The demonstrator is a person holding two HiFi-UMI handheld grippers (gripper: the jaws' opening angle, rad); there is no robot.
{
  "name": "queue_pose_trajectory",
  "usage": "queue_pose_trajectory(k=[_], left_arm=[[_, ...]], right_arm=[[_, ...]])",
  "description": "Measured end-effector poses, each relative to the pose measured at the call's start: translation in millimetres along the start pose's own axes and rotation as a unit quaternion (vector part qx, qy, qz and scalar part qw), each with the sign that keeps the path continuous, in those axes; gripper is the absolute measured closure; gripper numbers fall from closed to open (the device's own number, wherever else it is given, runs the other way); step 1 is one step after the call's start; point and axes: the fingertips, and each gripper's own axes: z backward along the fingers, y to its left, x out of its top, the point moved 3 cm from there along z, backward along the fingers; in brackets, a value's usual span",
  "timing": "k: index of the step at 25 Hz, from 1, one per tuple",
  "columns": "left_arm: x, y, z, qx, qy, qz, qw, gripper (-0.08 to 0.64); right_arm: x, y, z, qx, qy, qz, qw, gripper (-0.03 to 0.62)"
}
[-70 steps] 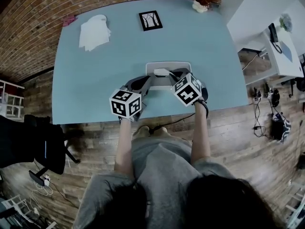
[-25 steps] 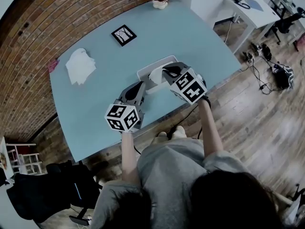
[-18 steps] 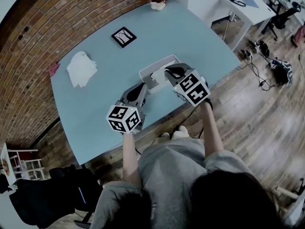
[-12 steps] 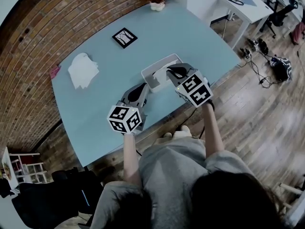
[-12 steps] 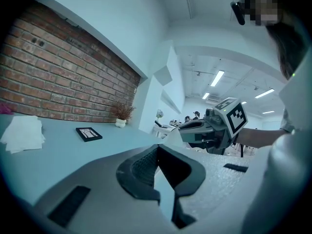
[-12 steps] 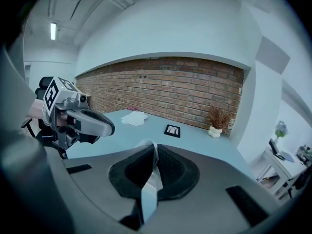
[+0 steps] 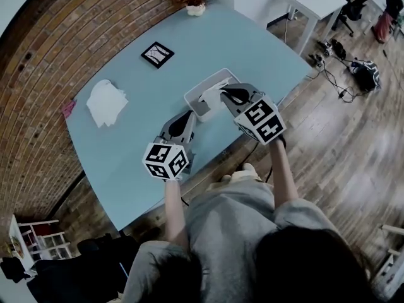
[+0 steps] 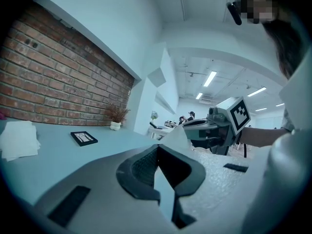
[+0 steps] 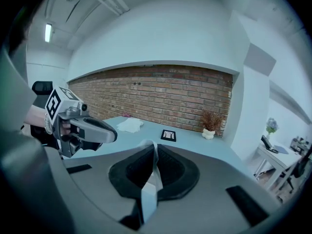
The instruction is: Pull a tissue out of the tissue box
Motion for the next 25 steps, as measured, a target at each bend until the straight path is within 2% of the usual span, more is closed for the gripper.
queue_pose_trajectory(k=[7, 18, 25], left_arm=[[6, -10, 3, -0.015, -0.014, -0.042, 0.9989, 0.557], [13, -32, 11, -0.054, -0.017, -0.074, 0.9956, 0.557], [16, -41, 18, -0.07, -0.021, -0.088, 0.9934, 0.557]], right_arm=[[5, 6, 17, -0.011, -0.034, -0.032, 0.999, 0.589], [12, 15, 46, -0.02, -0.067, -0.057, 0.996, 0.589], [8, 23, 56, -0.017, -0.065, -0.06, 0.996, 0.589]])
